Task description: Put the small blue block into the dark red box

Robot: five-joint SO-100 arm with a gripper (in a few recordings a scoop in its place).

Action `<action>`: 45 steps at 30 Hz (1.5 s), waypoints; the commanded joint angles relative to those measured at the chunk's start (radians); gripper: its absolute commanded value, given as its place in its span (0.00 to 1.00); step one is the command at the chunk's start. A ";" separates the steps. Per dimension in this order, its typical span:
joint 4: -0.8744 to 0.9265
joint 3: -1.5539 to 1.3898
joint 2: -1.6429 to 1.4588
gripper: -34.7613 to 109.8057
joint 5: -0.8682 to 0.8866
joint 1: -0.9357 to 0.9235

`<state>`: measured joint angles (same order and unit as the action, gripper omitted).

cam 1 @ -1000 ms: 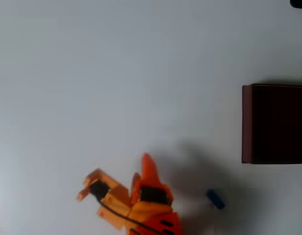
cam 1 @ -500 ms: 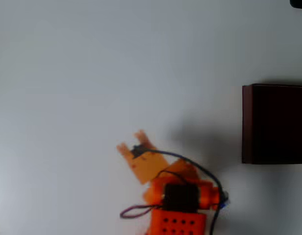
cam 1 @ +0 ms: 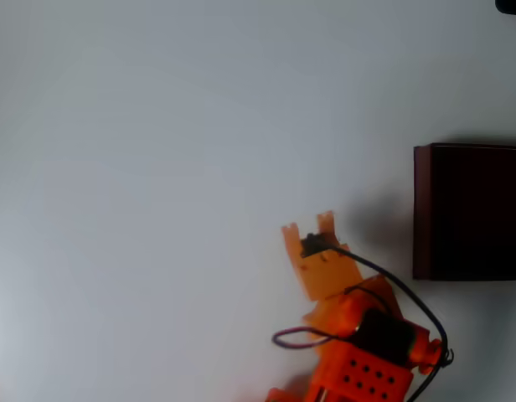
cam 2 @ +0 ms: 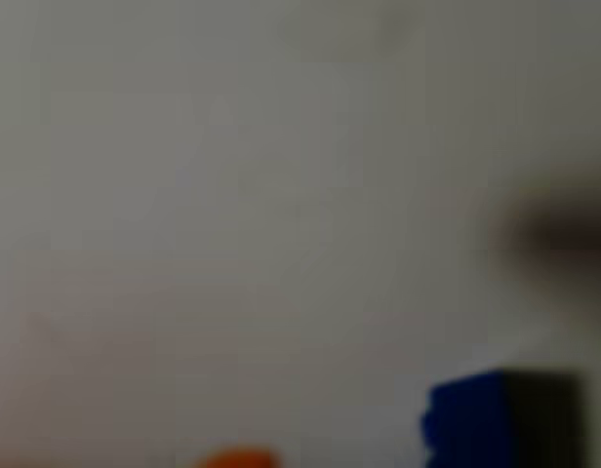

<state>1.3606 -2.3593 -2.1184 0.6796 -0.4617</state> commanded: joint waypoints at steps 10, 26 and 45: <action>-0.106 -0.133 -0.029 0.44 -0.046 -0.143; -0.149 -0.252 -0.117 0.44 -0.084 -0.236; -0.233 -0.195 0.115 0.24 -0.201 -0.368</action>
<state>1.1275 -2.5710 -2.0264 0.4801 -0.8191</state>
